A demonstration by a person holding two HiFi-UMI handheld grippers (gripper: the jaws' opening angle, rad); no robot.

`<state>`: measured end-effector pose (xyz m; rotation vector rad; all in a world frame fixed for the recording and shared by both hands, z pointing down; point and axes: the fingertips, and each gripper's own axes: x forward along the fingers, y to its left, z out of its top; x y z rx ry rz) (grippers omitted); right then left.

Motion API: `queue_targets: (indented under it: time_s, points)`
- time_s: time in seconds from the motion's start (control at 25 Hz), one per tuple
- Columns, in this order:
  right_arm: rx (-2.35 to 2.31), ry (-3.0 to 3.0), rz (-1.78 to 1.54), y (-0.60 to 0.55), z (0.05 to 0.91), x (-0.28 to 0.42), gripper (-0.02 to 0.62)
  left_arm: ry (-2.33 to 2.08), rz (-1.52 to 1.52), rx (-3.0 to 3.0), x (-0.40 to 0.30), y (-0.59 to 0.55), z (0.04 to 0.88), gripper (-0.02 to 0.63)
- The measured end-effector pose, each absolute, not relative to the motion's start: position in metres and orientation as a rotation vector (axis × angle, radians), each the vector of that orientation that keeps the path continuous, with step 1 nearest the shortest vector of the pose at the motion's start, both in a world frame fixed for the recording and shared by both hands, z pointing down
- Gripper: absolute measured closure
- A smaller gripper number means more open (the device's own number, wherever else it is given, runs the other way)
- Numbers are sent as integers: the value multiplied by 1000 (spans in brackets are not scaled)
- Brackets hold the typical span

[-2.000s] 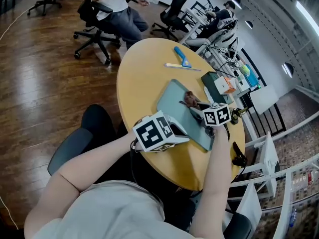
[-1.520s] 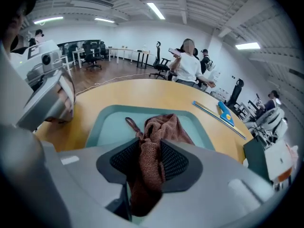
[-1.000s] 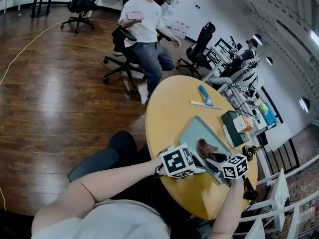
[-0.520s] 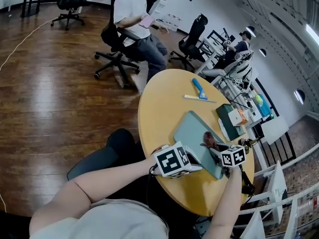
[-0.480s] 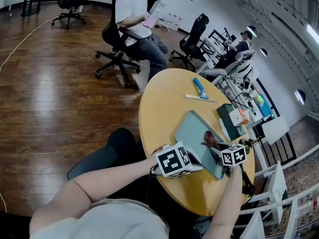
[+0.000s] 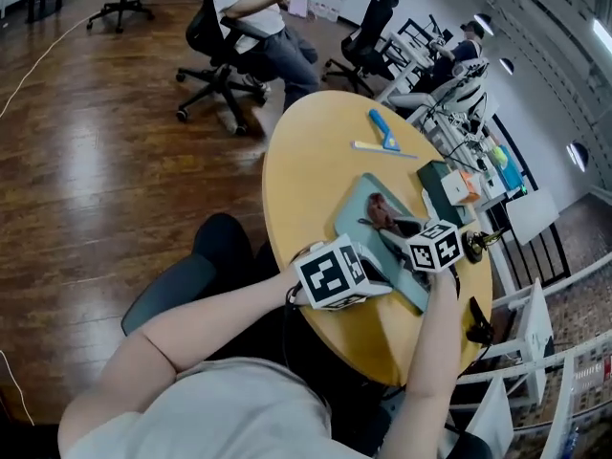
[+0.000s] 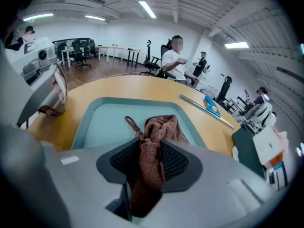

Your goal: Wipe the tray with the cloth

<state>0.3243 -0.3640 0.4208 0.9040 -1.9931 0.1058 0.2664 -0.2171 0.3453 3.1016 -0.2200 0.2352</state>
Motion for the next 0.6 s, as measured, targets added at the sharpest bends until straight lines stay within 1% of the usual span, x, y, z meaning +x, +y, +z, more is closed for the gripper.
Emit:
queue_targets:
  time_s: [0.16,0.32,0.44,0.6]
  points:
    - [763,-2043,109,-316,427,293,457,-199,233,3089,262,-201,351,604]
    - [875,-2091,-3,-308,387,288,459,-217,227,3105,251,-204,343,604]
    - [1061,-2146,-61,-311,347,317,459,-216,222,3095,255,-212,342,604]
    - [1349,-2119,-145,-291,299,376,459,-195,222,3086,257,-206,347,604]
